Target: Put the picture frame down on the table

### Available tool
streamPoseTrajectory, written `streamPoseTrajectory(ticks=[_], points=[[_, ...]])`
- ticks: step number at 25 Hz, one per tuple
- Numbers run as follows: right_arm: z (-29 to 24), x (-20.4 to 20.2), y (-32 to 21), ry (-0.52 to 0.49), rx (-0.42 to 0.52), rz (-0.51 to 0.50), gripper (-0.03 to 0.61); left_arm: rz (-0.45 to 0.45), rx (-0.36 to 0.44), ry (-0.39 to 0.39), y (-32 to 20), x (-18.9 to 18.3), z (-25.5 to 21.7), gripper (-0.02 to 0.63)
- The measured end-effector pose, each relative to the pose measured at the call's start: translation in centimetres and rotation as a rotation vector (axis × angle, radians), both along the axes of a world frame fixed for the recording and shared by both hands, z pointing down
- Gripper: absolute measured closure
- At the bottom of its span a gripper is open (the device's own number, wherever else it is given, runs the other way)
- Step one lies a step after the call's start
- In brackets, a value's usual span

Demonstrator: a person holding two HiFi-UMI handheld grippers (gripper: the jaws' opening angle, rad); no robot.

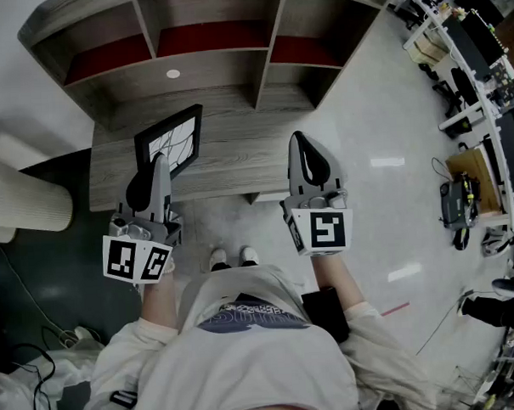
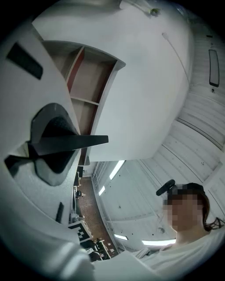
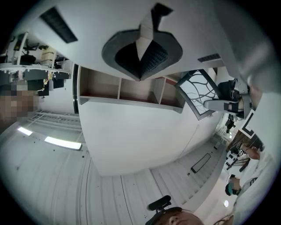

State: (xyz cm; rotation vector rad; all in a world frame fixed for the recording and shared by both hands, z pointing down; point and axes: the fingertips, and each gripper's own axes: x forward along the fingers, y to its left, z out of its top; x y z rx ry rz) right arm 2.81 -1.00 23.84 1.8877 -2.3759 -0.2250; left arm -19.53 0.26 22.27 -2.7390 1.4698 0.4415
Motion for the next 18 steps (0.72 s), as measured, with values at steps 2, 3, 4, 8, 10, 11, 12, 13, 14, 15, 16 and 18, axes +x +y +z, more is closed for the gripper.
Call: streamPoseTrajectory(ticks=[2, 3, 4, 8, 10, 11, 12, 13, 14, 15, 16, 18], points=[[-0.16, -0.23, -0.13, -0.004, 0.052, -0.027, 0.581, -0.001, 0.0, 0.001, -0.08, -0.06, 0.11, 0.592], [-0.19, -0.32, -0.2, -0.003, 0.068, -0.035, 0.581, -0.001, 0.0, 0.001, -0.14, -0.09, 0.17, 0.592], [-0.18, -0.38, -0.26, 0.0, 0.076, -0.039, 0.581, -0.002, 0.0, 0.001, -0.18, -0.12, 0.21, 0.592], [-0.36, -0.26, -0.17, 0.01, 0.066, -0.028, 0.581, -0.005, 0.0, 0.0, -0.12, -0.11, 0.06, 0.592], [-0.41, -0.36, -0.06, 0.015, 0.06, -0.03, 0.581, -0.004, -0.001, 0.0, -0.08, -0.11, 0.0, 0.592], [-0.52, -0.48, -0.05, 0.016, 0.062, -0.033, 0.581, -0.004, -0.001, -0.001, -0.09, -0.12, 0.0, 0.592], [-0.68, -0.62, -0.06, 0.015, 0.074, -0.038, 0.581, -0.004, -0.001, -0.001, -0.1, -0.12, 0.01, 0.592], [-0.81, -0.72, -0.07, 0.016, 0.088, -0.043, 0.581, -0.004, -0.001, -0.002, -0.1, -0.1, 0.0, 0.592], [-0.85, -0.75, -0.07, 0.02, 0.094, -0.045, 0.581, -0.004, -0.002, -0.002, -0.08, -0.05, -0.03, 0.592], [-0.86, -0.72, -0.05, 0.025, 0.095, -0.045, 0.581, -0.004, -0.002, -0.003, -0.03, 0.01, -0.1, 0.592], [-0.89, -0.68, -0.02, 0.029, 0.094, -0.044, 0.581, -0.005, -0.003, -0.004, 0.04, 0.06, -0.19, 0.592], [-0.81, -0.63, 0.02, 0.027, 0.083, -0.046, 0.581, -0.006, -0.004, -0.004, 0.15, 0.12, -0.32, 0.592]])
